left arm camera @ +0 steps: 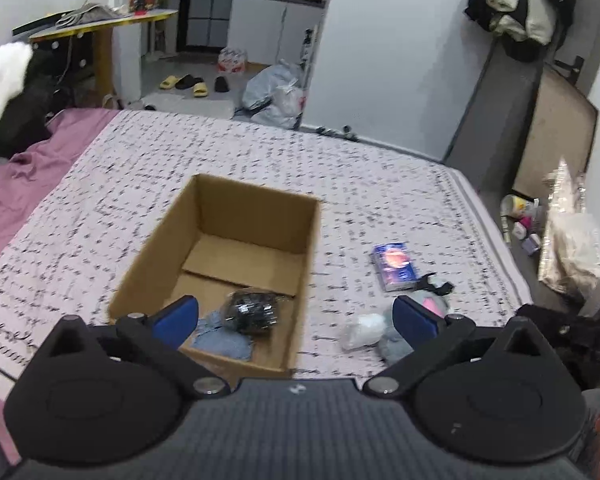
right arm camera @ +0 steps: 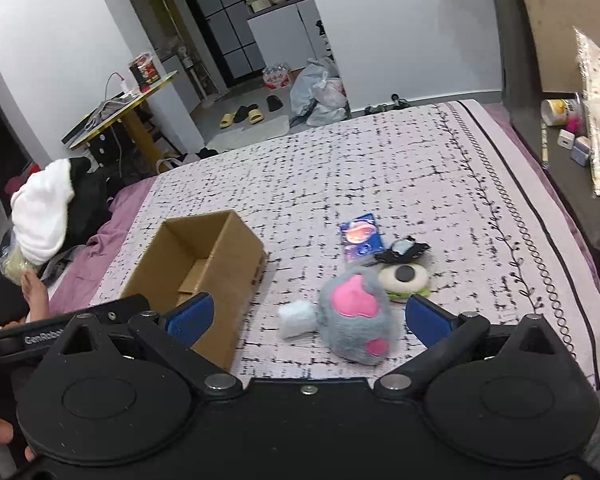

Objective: Organize soft objects
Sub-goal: 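Grasp the grey plush with pink ears with the right tool while the left tool closes on it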

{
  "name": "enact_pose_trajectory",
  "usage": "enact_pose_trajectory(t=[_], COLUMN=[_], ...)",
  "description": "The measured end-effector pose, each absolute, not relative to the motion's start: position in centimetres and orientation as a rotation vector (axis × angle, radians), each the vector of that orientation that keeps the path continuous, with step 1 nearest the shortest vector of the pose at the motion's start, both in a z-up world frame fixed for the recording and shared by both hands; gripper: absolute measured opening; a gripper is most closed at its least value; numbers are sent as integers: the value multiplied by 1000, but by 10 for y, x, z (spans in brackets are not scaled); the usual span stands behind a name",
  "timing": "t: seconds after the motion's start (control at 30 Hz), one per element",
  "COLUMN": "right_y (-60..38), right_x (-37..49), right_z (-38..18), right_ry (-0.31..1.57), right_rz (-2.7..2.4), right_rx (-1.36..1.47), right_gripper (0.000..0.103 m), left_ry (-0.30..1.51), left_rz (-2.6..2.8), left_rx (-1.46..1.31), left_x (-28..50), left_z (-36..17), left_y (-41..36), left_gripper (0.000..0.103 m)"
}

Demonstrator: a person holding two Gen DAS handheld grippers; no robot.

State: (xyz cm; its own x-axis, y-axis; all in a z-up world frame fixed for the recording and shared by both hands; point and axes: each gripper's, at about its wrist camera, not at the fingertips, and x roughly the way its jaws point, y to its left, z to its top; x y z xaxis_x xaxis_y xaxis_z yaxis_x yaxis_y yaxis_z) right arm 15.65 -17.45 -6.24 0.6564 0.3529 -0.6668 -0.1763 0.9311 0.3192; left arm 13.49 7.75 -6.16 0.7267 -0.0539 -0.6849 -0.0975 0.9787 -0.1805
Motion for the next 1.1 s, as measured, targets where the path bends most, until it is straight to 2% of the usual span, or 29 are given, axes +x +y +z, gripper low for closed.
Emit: enact_pose_trajectory(t=[0.27,0.53,0.63,0.8,1.0,1.07,1.1], right_y=[-193,-202,-201,-203,-203,-200,-197], right_x=[156,159,161,166,176,181,183], right_z=[-75,-94,-101,-113,-124,-127,-129], right_ry=[824,837,853,871,887,893,898], right_rz=[294,306,319,320,346,374,390], right_rx=[264,276,263,267,276,279,281], right_gripper=[103,101,92,86,57,45,43], left_ry=[701,744,762,774,779,763,757], left_rz=[-6,7,4,-3,-20,-22,-28], left_rx=[-194,-158,-147,-155,-159,-165,-166], left_x=[133,142,145,149,152,152,152], left_z=[-64,-77,-83,-89,-94,-95,-95], left_y=[56,38,34,26,21,22,21], left_gripper=[103,103,103,102,102,102,102])
